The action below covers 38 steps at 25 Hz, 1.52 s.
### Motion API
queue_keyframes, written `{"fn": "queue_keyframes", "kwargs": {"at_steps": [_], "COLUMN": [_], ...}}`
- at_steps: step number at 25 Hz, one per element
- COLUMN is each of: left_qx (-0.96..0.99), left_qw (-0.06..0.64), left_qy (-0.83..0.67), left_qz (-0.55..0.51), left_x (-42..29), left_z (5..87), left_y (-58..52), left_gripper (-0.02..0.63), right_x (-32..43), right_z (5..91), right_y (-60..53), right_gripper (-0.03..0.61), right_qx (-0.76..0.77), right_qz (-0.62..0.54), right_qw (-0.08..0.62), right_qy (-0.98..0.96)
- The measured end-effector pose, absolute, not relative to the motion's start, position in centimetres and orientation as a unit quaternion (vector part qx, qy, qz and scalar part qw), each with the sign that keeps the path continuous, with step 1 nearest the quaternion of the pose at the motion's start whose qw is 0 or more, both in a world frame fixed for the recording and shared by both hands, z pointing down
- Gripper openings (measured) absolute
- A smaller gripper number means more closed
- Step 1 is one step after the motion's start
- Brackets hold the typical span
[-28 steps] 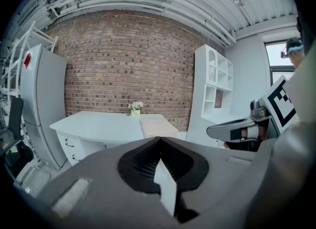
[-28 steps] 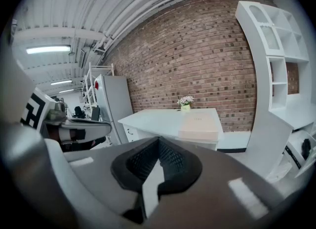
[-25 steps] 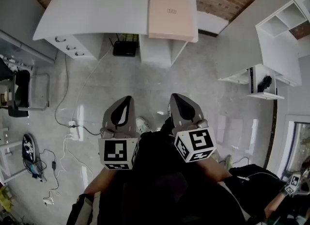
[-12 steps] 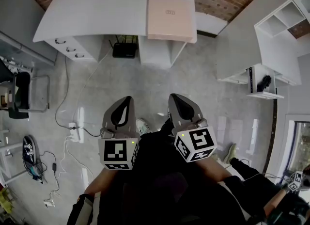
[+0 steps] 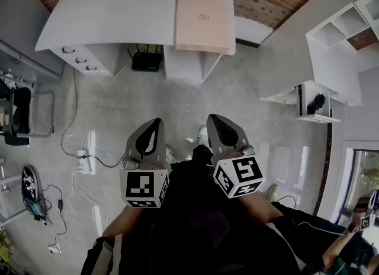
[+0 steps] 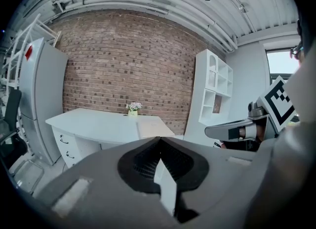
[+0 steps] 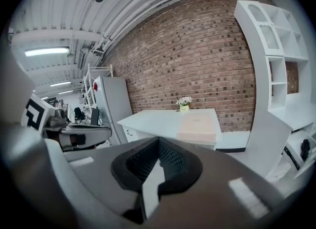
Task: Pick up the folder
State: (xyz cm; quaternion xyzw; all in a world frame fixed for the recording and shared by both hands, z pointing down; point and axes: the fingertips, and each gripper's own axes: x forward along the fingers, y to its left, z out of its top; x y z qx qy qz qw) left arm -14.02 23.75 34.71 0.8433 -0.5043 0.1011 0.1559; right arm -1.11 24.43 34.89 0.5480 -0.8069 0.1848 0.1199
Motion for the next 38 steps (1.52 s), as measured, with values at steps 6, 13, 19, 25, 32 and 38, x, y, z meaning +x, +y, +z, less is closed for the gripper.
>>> {"fn": "queue_keyframes", "kwargs": {"at_steps": [6, 13, 19, 25, 32, 38], "left_qx": [0.837, 0.821, 0.81, 0.8, 0.787, 0.785], "left_qw": [0.159, 0.159, 0.154, 0.154, 0.163, 0.168], "left_qy": [-0.513, -0.538, -0.555, -0.567, -0.582, -0.582], "left_qz": [0.102, 0.106, 0.113, 0.12, 0.125, 0.132], "left_x": [-12.1, -10.4, -7.8, -5.0, -3.4, -2.8], "left_z": [34.6, 34.0, 33.7, 33.8, 34.1, 34.6], "left_y": [22.1, 19.3, 16.9, 15.1, 14.3, 13.4], "left_gripper": [-0.002, -0.002, -0.002, -0.002, -0.002, -0.002], "right_x": [1.2, 2.7, 5.4, 7.7, 9.3, 10.2], "right_z": [35.1, 34.5, 34.7, 34.7, 35.2, 36.0], "right_y": [22.4, 18.5, 15.5, 13.3, 12.1, 11.1], "right_gripper": [0.002, 0.002, 0.002, 0.002, 0.002, 0.002], "right_qx": [0.542, 0.513, 0.496, 0.475, 0.457, 0.459], "right_qz": [0.192, 0.191, 0.194, 0.192, 0.198, 0.208], "right_qw": [0.121, 0.112, 0.11, 0.108, 0.109, 0.112], "right_qy": [-0.809, -0.829, -0.839, -0.852, -0.86, -0.856]}}
